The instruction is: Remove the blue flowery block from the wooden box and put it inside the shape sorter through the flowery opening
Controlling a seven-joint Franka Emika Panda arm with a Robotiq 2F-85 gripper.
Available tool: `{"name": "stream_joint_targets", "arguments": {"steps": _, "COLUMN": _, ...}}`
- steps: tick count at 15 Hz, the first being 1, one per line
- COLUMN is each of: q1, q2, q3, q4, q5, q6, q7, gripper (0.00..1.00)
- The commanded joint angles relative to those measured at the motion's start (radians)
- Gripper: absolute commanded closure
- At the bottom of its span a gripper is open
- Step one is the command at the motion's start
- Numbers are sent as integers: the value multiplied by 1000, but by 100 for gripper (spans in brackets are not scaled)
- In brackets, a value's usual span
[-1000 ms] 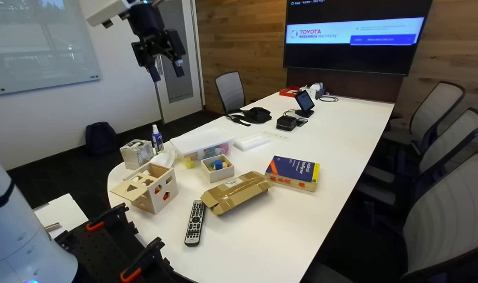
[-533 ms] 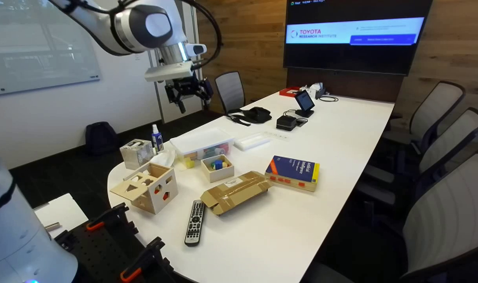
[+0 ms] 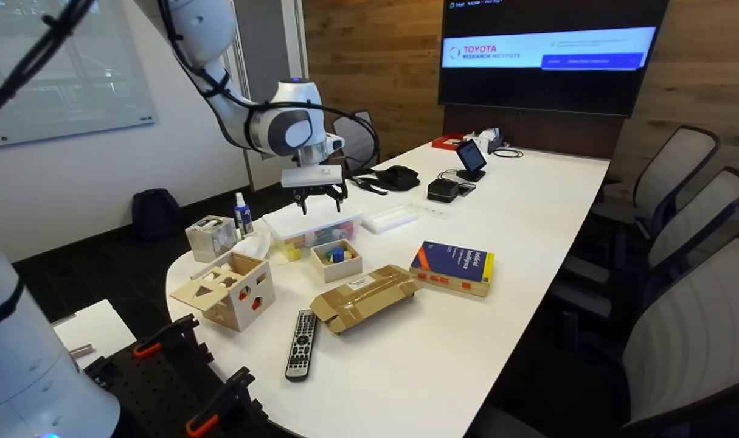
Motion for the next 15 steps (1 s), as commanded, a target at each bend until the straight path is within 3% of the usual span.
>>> {"name": "stream_joint_targets", "arguments": {"steps": 1, "q1": -47, "q2": 202, "q3": 60, "q4": 202, "q5": -42, "q6": -16, "q7": -20, "gripper": 0}}
{"name": "stream_joint_targets", "arguments": {"steps": 8, "q1": -89, "q2": 426, "q3": 111, "q4": 414, "q5": -103, "q6": -50, "q7": -18, "gripper": 0}}
{"name": "stream_joint_targets", "arguments": {"steps": 15, "q1": -87, "q2": 540, "q3": 120, "q4": 502, "q5": -111, "q6": -80, "q7": 4, "gripper": 0}}
